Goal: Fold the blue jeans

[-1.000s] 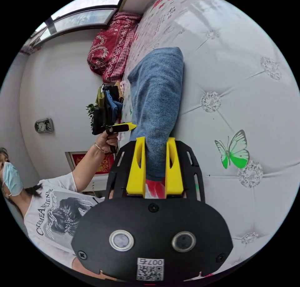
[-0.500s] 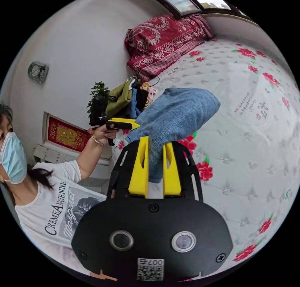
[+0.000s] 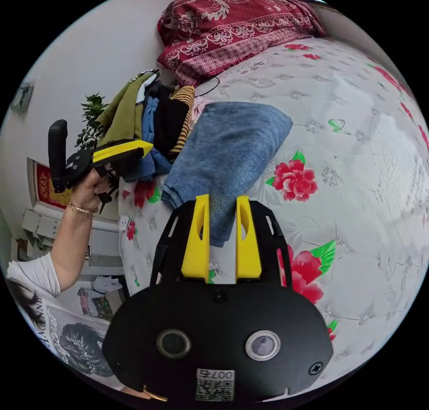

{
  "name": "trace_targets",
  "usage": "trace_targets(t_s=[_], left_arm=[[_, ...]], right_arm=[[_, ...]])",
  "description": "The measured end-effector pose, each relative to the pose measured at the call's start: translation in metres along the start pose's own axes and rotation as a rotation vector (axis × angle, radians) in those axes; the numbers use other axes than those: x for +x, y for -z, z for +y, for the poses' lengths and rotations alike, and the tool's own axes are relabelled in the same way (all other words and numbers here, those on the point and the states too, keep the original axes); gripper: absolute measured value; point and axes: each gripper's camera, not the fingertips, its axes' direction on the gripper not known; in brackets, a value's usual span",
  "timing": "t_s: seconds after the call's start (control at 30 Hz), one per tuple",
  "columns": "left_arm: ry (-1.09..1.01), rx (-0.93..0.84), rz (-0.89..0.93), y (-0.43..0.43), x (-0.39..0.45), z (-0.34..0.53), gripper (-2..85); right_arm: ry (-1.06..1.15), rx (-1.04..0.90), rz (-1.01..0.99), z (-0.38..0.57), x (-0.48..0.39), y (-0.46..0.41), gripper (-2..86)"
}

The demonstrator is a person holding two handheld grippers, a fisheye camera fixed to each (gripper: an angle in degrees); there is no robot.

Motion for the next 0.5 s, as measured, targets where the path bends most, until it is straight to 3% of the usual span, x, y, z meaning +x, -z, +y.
trace_targets(t_s=[0.1, 0.27, 0.4, 0.5], left_arm=[[0.067, 0.164, 0.099, 0.029, 0.006, 0.051, -0.9], [0.038, 0.404, 0.503, 0.045, 0.061, 0.143, -1.0], [-0.119, 0.482, 0.542, 0.066, 0.129, 0.184, -1.0], [-0.275, 0.527, 0.678, 0.085, 0.176, 0.203, -1.0]], right_arm=[[0.109, 0.152, 0.074, 0.061, -0.025, 0.041, 3.6], [0.226, 0.532, 0.306, 0.217, -0.099, 0.124, 3.5], [0.249, 0.604, 0.290, 0.306, -0.138, 0.153, 1.6], [0.239, 0.658, 0.342, 0.354, -0.163, 0.163, 0.5]])
